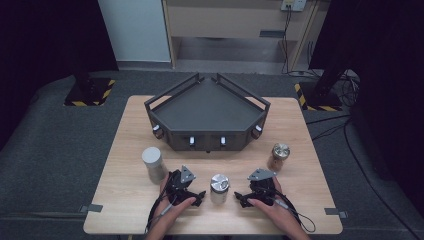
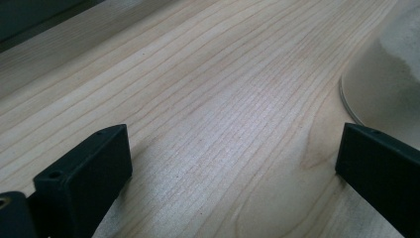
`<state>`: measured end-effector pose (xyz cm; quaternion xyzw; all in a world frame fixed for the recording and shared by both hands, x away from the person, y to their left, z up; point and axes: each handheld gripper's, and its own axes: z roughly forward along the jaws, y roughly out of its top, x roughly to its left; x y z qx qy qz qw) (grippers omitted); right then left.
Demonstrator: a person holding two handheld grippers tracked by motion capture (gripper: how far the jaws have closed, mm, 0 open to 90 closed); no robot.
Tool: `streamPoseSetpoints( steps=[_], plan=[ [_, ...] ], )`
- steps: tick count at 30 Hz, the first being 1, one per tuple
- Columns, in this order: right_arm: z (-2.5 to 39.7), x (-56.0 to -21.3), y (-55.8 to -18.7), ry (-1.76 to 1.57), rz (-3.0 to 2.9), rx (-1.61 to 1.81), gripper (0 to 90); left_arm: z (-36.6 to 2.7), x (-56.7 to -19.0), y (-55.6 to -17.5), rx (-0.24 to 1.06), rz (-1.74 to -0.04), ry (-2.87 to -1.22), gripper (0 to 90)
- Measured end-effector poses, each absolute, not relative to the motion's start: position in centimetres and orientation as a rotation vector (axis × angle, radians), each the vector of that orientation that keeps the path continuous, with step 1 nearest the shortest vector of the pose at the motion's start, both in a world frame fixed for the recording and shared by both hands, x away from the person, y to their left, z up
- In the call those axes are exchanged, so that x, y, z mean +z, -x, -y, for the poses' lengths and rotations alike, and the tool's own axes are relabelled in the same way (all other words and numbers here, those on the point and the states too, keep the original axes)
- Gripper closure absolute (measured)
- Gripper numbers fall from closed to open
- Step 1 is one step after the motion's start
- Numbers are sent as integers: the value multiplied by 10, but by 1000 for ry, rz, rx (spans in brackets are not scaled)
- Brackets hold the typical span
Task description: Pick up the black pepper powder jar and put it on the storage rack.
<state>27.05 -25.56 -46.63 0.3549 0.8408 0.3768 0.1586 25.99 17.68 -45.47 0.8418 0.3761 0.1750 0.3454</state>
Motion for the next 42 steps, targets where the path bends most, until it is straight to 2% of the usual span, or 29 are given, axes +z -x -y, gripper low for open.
streamPoseSetpoints(
  steps=[42],
  plan=[
    [254,-466,-268,-1029,-2393,1074,5,-180,-450,-252,471,-958,-2170,16]
  ],
)
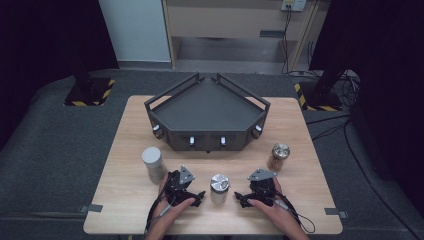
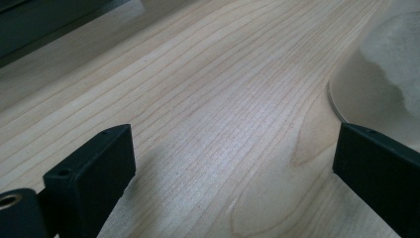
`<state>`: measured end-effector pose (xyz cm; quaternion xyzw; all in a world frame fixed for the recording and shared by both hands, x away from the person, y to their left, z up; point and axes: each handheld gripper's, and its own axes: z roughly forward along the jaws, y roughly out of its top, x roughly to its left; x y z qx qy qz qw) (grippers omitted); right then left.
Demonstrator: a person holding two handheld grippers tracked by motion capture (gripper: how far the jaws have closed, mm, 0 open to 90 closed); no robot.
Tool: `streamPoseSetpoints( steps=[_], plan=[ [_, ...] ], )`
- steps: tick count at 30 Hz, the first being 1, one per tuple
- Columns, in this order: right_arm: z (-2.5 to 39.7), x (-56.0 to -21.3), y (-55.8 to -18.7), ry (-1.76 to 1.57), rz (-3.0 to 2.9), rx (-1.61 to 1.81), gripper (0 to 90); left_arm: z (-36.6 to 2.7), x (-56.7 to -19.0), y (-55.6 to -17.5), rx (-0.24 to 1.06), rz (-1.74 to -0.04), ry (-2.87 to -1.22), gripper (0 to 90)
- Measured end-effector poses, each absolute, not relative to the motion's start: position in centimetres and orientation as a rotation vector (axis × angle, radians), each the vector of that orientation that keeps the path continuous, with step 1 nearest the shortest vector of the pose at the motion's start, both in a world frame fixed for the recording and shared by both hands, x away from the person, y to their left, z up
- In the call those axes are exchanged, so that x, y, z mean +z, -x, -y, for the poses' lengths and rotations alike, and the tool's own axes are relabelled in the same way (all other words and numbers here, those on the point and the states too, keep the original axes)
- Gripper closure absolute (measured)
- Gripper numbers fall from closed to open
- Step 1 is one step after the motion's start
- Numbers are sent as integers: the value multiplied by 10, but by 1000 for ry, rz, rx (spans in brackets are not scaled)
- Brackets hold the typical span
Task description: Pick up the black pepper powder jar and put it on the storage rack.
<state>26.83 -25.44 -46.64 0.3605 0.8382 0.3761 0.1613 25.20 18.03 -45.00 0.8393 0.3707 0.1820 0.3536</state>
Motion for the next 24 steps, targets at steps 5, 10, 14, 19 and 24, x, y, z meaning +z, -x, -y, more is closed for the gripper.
streamPoseSetpoints(
  steps=[5,10,14,19,24],
  plan=[
    [254,-466,-268,-1029,-2393,1074,5,-183,-447,-249,476,-953,-2161,17],
    [254,-466,-268,-1030,-2392,1074,5,-186,-444,-246,490,-949,-2158,18],
    [254,-467,-267,-1036,-2388,1072,5,-188,-442,-242,503,-947,-2153,19],
    [253,-467,-266,-1040,-2384,1072,5,-189,-439,-239,514,-937,-2157,20],
    [253,-467,-266,-1044,-2382,1071,5,-192,-437,-238,519,-937,-2153,20]
  ],
)
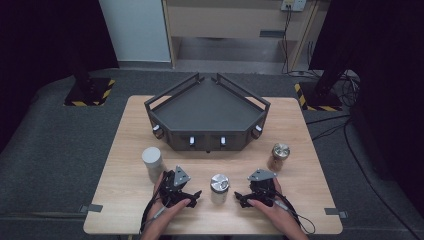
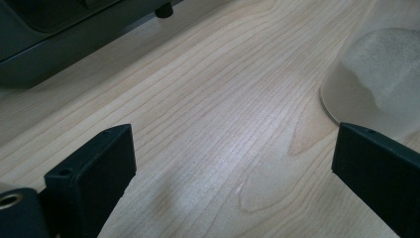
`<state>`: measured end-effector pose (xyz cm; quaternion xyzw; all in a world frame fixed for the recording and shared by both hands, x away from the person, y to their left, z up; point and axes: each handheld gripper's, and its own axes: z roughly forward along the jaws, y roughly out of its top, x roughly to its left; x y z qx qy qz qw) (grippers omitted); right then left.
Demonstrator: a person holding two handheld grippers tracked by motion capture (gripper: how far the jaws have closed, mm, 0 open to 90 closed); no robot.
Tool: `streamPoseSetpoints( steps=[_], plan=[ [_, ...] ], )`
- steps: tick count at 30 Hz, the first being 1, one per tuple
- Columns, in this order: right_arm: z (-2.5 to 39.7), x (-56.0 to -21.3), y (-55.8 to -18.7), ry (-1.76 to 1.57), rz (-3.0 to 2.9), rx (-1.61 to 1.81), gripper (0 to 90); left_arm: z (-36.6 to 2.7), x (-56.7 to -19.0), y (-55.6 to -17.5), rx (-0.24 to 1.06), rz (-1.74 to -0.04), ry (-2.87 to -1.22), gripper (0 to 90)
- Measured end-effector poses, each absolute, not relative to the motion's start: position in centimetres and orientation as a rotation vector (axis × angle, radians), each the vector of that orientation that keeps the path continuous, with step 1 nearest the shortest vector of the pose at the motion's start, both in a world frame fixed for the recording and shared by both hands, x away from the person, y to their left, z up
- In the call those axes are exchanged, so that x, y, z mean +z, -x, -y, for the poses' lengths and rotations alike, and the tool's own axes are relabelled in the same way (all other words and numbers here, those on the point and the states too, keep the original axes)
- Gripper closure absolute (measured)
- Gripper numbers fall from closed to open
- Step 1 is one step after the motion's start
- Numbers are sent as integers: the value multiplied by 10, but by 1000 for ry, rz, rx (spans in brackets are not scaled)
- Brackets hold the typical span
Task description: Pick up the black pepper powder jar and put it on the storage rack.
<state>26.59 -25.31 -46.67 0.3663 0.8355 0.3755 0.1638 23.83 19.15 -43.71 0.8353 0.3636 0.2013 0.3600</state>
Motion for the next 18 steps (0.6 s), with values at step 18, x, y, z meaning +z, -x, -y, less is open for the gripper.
streamPoseSetpoints(
  steps=[18],
  plan=[
    [253,-467,-266,-1044,-2382,1071,5,-200,-413,-226,543,-897,-2097,20]
  ],
)
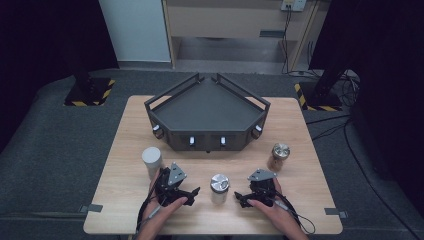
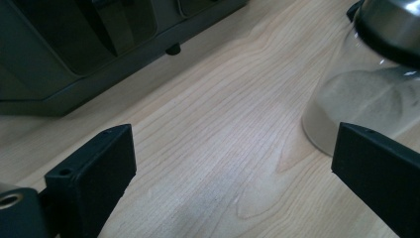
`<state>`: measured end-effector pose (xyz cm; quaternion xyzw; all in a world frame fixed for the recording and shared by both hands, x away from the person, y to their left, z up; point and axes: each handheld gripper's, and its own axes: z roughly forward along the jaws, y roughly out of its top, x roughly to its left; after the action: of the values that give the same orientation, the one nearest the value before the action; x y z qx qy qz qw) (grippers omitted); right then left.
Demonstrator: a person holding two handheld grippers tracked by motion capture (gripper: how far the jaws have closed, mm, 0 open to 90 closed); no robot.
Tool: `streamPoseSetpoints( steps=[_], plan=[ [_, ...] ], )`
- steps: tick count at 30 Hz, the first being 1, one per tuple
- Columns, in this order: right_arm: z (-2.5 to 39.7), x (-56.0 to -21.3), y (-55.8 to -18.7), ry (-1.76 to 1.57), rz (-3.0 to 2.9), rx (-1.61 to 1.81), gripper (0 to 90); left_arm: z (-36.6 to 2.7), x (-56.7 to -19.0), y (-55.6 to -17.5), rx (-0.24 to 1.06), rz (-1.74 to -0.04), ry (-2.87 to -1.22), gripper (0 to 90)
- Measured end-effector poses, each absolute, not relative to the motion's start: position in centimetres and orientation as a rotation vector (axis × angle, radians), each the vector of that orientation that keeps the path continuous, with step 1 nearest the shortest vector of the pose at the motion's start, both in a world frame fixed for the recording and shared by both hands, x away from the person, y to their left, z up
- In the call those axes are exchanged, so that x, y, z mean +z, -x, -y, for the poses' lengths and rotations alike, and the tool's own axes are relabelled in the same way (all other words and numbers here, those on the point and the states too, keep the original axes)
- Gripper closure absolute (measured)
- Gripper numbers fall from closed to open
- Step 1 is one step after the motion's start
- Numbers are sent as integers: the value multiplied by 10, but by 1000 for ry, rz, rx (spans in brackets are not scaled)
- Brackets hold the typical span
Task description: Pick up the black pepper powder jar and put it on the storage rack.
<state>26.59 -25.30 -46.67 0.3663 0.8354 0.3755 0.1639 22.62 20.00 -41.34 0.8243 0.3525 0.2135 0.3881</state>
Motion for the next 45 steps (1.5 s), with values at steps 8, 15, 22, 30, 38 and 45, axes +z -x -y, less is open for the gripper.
streamPoseSetpoints(
  steps=[8,15,22,30,38,45],
  plan=[
    [253,-467,-266,-1044,-2382,1071,5,-201,-399,-222,564,-876,-2081,20],
    [253,-467,-266,-1045,-2381,1071,5,-202,-390,-222,573,-863,-2064,17],
    [253,-467,-266,-1044,-2381,1071,5,-203,-381,-225,585,-861,-2057,17],
    [253,-467,-266,-1044,-2381,1071,5,-207,-368,-228,610,-852,-2047,18],
    [253,-467,-265,-1048,-2379,1070,5,-214,-361,-233,626,-871,-2021,19],
    [253,-467,-265,-1048,-2379,1070,5,-219,-356,-232,643,-873,-2008,18]
  ],
)
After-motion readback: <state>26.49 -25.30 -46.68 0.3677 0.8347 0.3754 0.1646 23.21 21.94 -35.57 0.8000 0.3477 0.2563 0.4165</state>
